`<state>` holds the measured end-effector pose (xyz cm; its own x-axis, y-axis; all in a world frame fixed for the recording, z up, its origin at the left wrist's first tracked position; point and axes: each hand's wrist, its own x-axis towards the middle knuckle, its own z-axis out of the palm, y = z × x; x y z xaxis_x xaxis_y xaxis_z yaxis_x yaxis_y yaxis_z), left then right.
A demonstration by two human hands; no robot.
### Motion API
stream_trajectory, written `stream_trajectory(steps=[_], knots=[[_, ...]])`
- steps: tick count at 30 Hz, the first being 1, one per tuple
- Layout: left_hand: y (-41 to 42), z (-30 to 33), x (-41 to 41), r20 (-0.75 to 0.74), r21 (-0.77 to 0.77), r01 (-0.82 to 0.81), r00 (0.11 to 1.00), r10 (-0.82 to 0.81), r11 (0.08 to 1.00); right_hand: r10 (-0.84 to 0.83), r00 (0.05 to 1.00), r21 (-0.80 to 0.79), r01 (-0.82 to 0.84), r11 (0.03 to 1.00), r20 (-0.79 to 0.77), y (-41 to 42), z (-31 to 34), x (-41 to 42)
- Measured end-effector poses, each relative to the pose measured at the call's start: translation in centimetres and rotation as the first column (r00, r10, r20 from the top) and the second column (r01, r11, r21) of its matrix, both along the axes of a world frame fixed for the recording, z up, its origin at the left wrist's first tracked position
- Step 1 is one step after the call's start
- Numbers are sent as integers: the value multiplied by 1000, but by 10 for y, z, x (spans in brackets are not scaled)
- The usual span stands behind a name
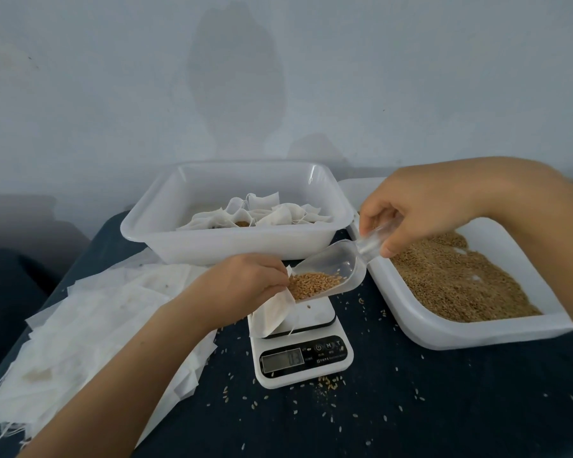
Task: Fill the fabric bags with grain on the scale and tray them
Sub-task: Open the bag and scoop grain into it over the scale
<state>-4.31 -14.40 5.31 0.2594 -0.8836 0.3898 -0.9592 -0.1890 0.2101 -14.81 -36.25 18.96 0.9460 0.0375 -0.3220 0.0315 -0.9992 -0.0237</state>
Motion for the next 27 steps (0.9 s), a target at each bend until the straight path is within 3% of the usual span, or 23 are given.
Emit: stream_trajectory(steps=[27], knots=[[7, -1, -1, -2, -40, -26, 1000, 26, 999, 29, 999, -21, -28, 999, 40, 4, 7, 0]])
